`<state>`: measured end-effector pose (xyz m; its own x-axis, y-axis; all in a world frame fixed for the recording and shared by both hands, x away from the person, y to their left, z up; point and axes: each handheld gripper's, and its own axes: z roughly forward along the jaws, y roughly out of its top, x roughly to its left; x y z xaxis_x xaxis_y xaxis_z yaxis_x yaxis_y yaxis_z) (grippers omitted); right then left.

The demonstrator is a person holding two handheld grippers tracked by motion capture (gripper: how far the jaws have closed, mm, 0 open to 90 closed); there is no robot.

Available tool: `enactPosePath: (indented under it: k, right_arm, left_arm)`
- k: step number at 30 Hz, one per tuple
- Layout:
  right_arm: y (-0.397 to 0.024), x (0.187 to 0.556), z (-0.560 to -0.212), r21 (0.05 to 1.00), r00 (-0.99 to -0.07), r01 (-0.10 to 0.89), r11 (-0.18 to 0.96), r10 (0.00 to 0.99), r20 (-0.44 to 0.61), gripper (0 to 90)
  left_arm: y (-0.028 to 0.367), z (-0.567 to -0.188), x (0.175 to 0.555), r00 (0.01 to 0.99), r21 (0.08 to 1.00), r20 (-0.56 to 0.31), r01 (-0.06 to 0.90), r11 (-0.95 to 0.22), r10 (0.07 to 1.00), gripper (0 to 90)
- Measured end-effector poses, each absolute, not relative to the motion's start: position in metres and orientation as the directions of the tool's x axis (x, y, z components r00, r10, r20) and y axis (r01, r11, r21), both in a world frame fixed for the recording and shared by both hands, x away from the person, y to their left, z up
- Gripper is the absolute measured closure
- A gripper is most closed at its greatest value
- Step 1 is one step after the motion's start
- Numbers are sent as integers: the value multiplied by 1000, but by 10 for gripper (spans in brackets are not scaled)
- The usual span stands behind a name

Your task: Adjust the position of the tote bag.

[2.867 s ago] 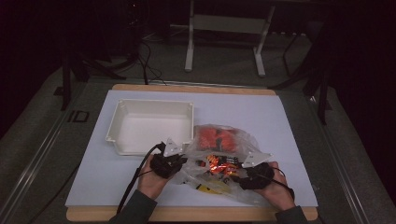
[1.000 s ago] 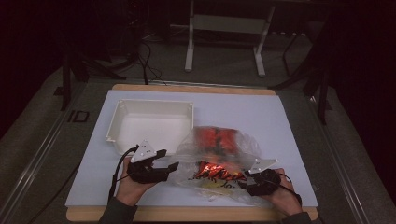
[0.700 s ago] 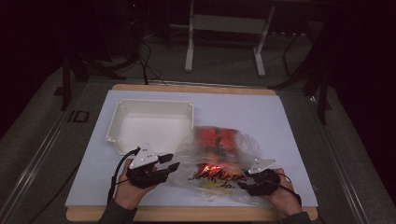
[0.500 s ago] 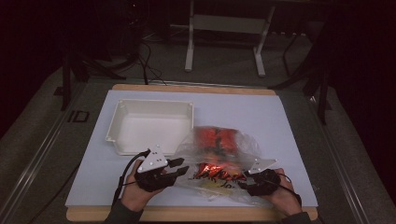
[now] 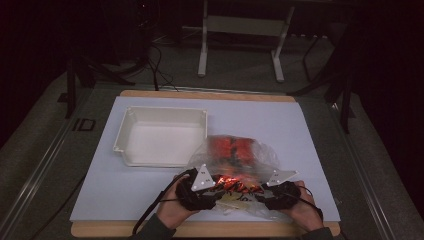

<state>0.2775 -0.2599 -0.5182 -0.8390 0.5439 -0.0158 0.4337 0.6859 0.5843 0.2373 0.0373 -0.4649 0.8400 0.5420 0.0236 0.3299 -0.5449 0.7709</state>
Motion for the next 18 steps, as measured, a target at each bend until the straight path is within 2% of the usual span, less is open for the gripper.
enactPosePath:
  k: [7, 18]
  right_arm:
    - [-262, 277, -519, 589, -836, 438, 680, 548, -11, 487]
    - [-264, 280, -519, 588, -834, 440, 679, 552, -15, 488]
  left_arm:
    - [36, -490, 244, 807, 716, 45, 385, -582, 589, 472]
    - [50, -522, 249, 780, 617, 65, 459, -639, 623, 514]
